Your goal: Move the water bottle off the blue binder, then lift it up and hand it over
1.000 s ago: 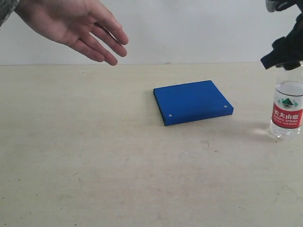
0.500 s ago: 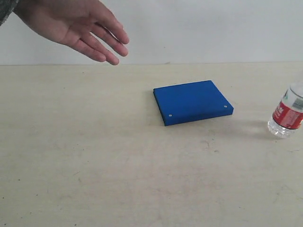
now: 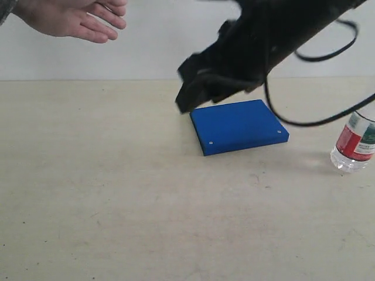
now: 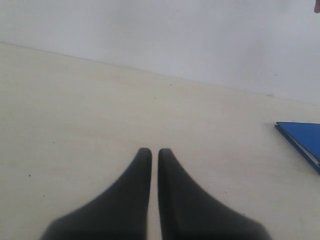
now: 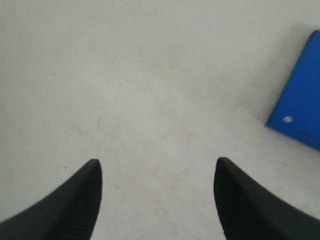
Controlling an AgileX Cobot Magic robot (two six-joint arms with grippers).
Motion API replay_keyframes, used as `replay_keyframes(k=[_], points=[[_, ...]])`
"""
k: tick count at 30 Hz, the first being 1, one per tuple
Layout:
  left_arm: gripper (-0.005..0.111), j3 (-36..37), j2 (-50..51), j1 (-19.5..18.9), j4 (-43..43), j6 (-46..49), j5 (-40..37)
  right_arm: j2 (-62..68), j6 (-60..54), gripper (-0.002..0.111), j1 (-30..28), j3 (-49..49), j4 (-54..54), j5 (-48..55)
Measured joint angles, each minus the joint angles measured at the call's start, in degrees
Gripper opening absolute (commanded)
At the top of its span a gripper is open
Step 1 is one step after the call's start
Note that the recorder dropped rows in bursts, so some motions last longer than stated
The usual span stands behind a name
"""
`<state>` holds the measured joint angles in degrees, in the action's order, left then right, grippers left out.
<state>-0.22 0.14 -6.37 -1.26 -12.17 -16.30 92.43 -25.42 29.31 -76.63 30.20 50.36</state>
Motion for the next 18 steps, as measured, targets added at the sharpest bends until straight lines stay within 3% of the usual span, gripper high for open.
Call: replay_keyframes(k=[7,13,18], points=[[0.005,0.0,0.0,0.0,1.98,-0.79,2.76,5.76,0.13,0.057,5.52,3.32,0.15,-0.6],[0.005,0.0,0.0,0.0,25.24,-12.13,8.64,8.64,5.31,0.057,4.36,3.56,-6.25,-6.56],[0.005,0.0,0.0,0.0,29.12,-13.25,4.85,14.1,11.82,0.057,0.24,3.02,-10.34,-9.56]])
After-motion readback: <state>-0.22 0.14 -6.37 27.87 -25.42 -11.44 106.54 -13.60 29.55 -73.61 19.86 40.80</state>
